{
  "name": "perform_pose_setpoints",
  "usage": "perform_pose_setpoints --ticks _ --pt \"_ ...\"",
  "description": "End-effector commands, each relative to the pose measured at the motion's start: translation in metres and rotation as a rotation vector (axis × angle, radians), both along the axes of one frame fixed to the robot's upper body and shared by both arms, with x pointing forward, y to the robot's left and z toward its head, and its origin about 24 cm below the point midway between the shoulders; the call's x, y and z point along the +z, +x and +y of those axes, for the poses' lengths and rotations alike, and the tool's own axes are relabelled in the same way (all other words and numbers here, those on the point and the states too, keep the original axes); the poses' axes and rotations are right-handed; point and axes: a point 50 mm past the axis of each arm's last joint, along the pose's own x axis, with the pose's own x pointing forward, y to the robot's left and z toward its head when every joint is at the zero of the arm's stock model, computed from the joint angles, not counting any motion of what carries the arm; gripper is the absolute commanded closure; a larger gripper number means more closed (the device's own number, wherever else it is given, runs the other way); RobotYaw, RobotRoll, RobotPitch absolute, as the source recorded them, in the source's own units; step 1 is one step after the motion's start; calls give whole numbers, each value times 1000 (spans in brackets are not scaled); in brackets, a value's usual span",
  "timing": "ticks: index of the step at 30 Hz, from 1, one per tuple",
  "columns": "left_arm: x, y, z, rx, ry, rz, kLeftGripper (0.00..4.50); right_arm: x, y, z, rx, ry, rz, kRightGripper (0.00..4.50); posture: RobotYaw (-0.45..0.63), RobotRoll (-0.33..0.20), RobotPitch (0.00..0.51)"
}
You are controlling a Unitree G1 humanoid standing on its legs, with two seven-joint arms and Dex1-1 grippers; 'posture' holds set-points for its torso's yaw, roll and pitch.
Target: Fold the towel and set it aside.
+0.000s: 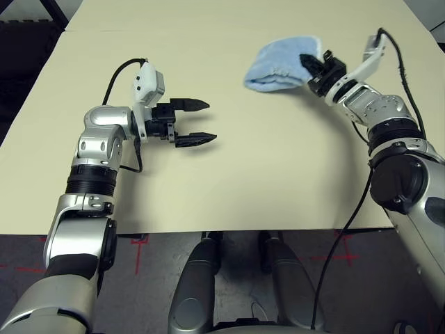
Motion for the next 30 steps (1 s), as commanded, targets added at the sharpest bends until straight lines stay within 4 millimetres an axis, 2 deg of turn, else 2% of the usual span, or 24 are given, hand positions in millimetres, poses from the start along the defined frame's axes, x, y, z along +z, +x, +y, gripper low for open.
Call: perform_pose_setpoints --ticks 1,7,14,24,30 --pt "-6 2 4 38 -33 24 0 1 -5 -28 -166 29 -16 4488 62 0 283" --pt "-7 1 6 50 -39 31 0 -9 -11 -53 -310 -27 26 4488 52 0 281" --pt "-8 2 9 56 -30 33 0 -18 -14 -62 -366 -28 75 4488 51 0 284" --pt "-7 2 8 49 -21 38 0 -31 -22 -81 -490 104 102 4488 37 0 287" --pt "-4 5 7 45 -13 35 0 -42 -22 -76 -516 212 111 4488 35 0 286"
